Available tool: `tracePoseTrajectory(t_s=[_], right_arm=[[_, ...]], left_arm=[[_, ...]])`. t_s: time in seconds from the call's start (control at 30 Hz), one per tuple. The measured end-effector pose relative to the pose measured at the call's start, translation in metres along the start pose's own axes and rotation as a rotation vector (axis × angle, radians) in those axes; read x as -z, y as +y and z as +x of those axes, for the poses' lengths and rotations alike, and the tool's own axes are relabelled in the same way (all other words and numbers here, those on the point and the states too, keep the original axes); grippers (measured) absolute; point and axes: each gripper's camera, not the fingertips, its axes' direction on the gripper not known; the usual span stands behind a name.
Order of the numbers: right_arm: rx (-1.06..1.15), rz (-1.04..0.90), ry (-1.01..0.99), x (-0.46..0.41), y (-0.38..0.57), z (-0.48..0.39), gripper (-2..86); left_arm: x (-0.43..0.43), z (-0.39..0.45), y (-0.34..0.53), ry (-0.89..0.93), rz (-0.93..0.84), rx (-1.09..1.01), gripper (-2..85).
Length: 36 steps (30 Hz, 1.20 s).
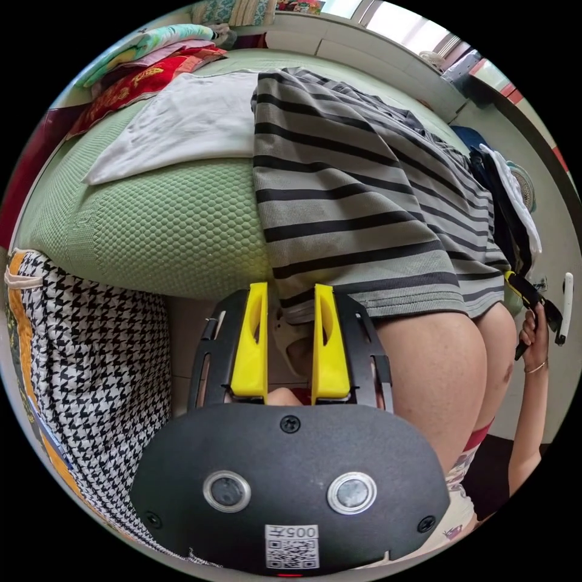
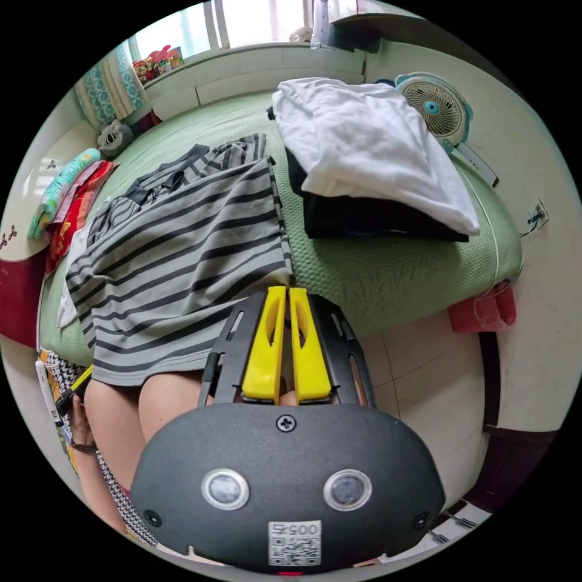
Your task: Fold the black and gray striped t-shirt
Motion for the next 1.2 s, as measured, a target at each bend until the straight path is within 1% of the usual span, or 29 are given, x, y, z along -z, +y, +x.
tracePoseTrajectory(t_s=[0.17,0.3,0.37,0.47,0.6,0.67,0.73,0.77,0.87,0.93,1.07,1.2], right_arm=[[0.0,-0.022,0.008,0.007,0.018,0.006,-1.6],[-0.007,-0.016,-0.006,0.02,0.03,0.013,-1.6],[-0.012,-0.018,-0.012,0.027,0.04,0.02,-1.6],[-0.014,-0.026,-0.015,0.038,0.051,0.028,-1.6],[0.008,0.03,-0.056,0.073,0.066,0.038,-1.6],[0.032,0.084,-0.091,0.106,0.075,0.044,-1.6],[0.049,0.119,-0.112,0.133,0.083,0.047,-1.6],[0.059,0.142,-0.125,0.15,0.09,0.049,-1.6],[0.078,0.201,-0.106,0.195,0.109,0.054,-1.6],[0.083,0.223,-0.099,0.222,0.123,0.058,-1.6],[0.079,0.232,-0.06,0.274,0.159,0.07,-1.6],[0.089,0.203,-0.083,0.299,0.186,0.08,-1.6]], left_arm=[[0.02,0.009,0.014,-0.046,-0.015,-0.012,10.7],[0.036,0.011,0.032,-0.027,-0.021,0.022,6.5],[0.04,0.014,0.039,-0.002,-0.054,0.022,4.6],[0.063,0.021,0.053,-0.036,-0.023,0.002,2.0],[0.127,0.028,0.076,-0.075,0.086,-0.039,0.7],[0.164,0.029,0.089,-0.085,0.15,-0.057,0.5],[0.216,0.03,0.109,-0.064,0.227,-0.081,0.4],[0.228,0.03,0.114,-0.058,0.245,-0.081,0.3],[0.285,0.031,0.145,-0.064,0.321,-0.083,0.2],[0.326,0.031,0.171,-0.035,0.366,-0.085,0.2],[0.37,0.032,0.21,-0.012,0.397,-0.08,0.2],[0.399,0.031,0.242,0.021,0.388,-0.063,0.2]])
